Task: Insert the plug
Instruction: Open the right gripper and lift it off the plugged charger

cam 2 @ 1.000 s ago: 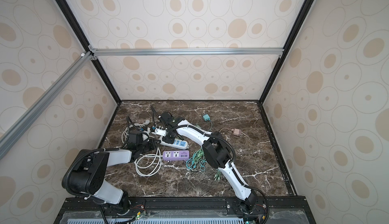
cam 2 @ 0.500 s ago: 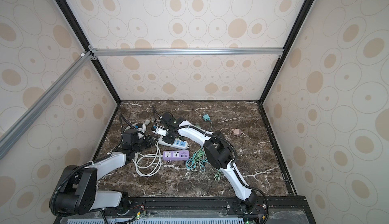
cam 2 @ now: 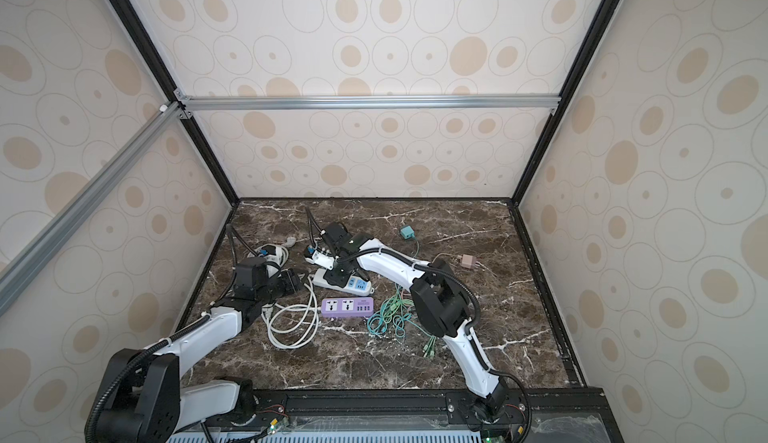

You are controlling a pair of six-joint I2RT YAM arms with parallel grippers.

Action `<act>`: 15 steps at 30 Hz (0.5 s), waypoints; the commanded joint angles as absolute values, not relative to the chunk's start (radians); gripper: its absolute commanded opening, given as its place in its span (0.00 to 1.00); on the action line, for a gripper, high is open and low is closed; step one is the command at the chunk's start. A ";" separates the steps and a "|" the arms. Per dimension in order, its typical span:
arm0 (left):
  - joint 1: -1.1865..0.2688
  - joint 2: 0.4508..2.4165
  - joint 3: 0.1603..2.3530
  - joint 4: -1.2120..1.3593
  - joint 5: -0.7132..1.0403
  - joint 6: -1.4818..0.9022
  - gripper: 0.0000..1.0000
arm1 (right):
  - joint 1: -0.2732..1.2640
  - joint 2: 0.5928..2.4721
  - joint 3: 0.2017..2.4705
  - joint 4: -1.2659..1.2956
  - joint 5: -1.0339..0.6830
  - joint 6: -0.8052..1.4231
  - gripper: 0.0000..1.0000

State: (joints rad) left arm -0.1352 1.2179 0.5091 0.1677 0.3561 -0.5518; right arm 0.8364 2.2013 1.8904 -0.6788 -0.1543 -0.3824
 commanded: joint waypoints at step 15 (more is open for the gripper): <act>-0.124 1.086 0.556 0.087 0.324 -0.497 0.70 | 0.834 1.824 1.481 -0.551 -0.174 -0.253 0.55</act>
